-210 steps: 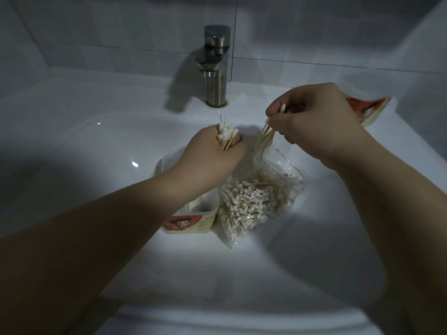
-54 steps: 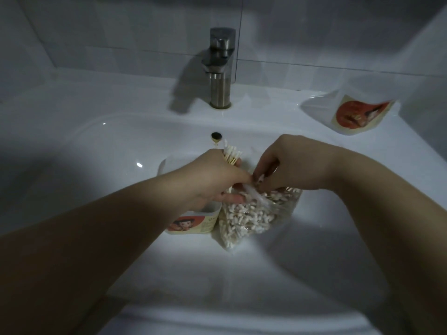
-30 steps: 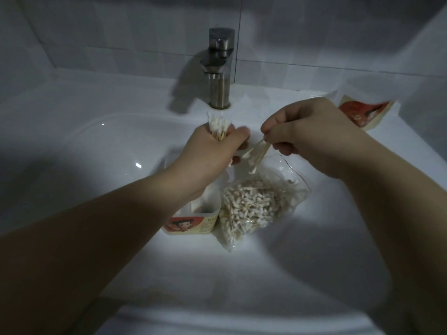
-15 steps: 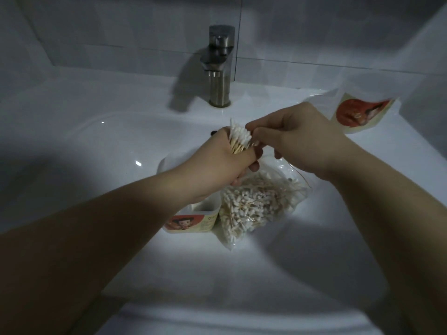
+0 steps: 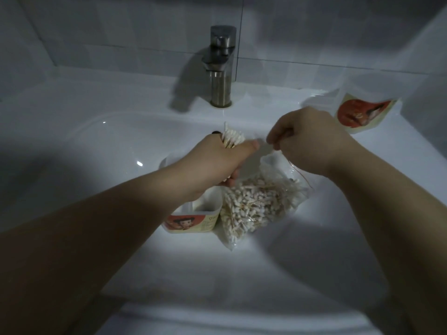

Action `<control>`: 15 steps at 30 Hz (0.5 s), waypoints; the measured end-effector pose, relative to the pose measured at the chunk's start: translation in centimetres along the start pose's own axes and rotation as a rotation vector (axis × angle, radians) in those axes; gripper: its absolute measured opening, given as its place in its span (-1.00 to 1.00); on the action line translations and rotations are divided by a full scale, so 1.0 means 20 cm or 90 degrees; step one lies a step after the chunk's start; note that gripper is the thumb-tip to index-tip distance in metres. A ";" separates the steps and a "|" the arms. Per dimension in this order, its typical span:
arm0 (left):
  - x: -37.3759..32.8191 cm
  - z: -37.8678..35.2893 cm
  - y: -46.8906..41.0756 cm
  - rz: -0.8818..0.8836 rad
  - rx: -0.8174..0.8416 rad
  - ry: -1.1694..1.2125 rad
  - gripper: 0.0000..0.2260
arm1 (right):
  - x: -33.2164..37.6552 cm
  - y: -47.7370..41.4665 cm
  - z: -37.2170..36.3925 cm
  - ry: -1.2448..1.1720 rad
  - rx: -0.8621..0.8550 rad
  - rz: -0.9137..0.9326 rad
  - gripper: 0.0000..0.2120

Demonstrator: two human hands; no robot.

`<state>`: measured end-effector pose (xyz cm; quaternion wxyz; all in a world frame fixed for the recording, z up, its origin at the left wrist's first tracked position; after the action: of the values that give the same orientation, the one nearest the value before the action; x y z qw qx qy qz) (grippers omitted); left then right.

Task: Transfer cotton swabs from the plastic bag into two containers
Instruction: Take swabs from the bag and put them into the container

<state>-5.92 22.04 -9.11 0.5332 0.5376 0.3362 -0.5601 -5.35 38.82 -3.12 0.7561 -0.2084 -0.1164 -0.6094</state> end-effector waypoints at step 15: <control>0.06 -0.03 0.00 0.021 0.061 -0.005 -0.81 | -0.01 0.05 -0.09 0.093 0.252 -0.031 -0.81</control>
<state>-5.64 22.41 -10.46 0.5173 0.5658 0.2983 -0.5686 -4.49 38.26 -4.98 0.7737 -0.0080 -0.1838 -0.6063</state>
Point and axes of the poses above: each hand's wrist, its own y-axis away from the middle knuckle, its own z-axis out of the back of the hand, x = y × z, the point moved 4 cm from there along -y, towards the middle knuckle, and after that the axes turned 6 degrees about z, right-handed, at the moved point
